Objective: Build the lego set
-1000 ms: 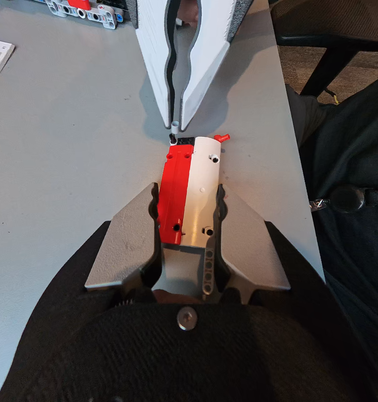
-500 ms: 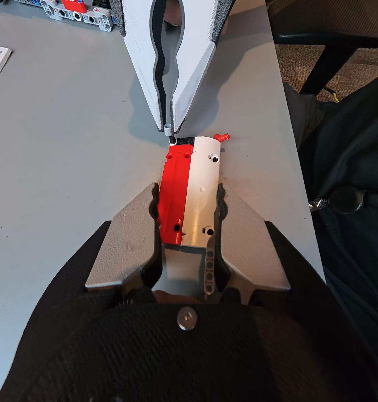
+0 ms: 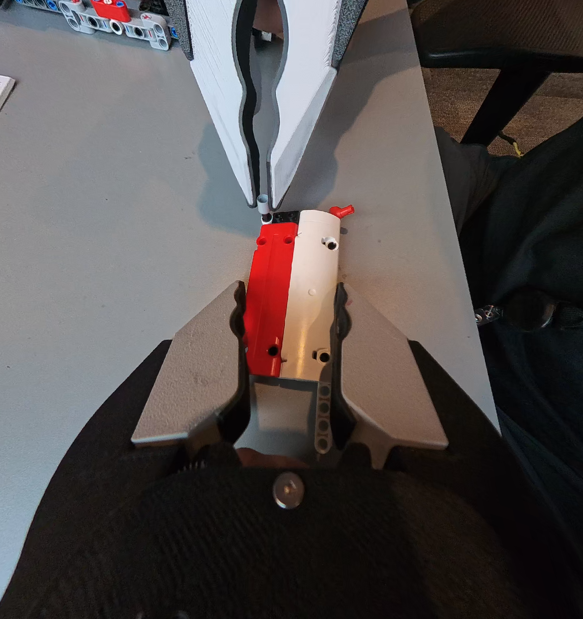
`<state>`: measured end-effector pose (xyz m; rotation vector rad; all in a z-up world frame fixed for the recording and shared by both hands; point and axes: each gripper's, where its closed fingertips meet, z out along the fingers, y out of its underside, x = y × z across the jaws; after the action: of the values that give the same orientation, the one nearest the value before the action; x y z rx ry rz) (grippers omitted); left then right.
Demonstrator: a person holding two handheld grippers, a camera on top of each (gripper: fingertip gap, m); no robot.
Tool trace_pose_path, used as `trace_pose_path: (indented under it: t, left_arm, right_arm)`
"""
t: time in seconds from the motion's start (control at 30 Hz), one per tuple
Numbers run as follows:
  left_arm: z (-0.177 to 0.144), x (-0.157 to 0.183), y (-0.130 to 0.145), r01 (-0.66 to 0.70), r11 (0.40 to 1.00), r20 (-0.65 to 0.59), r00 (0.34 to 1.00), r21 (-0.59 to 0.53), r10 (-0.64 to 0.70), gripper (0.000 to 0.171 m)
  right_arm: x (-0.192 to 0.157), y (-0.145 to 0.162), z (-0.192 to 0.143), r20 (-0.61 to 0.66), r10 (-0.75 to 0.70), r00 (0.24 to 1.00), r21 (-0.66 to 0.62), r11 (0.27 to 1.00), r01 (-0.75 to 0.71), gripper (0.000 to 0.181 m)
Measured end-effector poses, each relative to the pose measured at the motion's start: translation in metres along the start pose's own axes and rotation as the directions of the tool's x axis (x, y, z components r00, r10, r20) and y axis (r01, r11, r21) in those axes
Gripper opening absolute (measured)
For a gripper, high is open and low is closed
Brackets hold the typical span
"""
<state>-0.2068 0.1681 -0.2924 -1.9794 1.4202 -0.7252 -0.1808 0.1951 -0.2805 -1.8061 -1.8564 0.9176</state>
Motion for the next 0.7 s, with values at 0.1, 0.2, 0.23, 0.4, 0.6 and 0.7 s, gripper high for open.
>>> trace_pose_path:
  t: [0.1,0.2,0.23,0.4,0.6,0.7]
  left_arm:
    - [0.0001,0.0000,0.0000,-0.001,1.000,0.000,1.000,0.000,0.001,0.052]
    - [0.0002,0.0002,0.0000,-0.002,1.000,0.001,1.000,0.000,0.002,0.052]
    - [0.0002,0.0003,-0.0001,-0.002,1.000,0.001,1.000,0.000,0.002,0.052]
    - [0.0004,0.0006,-0.0001,-0.002,1.000,0.001,1.000,0.000,0.002,0.052]
    - [0.0003,0.0008,-0.0001,0.002,1.000,-0.001,1.000,0.000,-0.002,0.051]
    - [0.0005,0.0012,-0.0001,0.003,1.000,-0.003,1.000,0.000,-0.003,0.051]
  right_arm:
    - [0.0002,0.0003,0.0002,-0.004,-0.016,1.000,-0.029,0.999,0.016,0.005]
    - [0.0002,0.0010,0.0003,-0.005,-0.035,0.999,-0.079,0.996,0.034,0.005]
    - [0.0002,0.0013,0.0003,-0.004,-0.054,0.999,-0.101,0.993,0.054,0.005]
    - [0.0002,0.0018,0.0009,0.037,-0.125,0.991,-0.201,0.971,0.130,0.005]
    - [-0.0007,0.0024,0.0011,0.094,-0.195,0.976,-0.238,0.948,0.213,0.005]
    - [-0.0015,0.0027,0.0010,0.067,-0.293,0.954,-0.237,0.924,0.301,0.005]
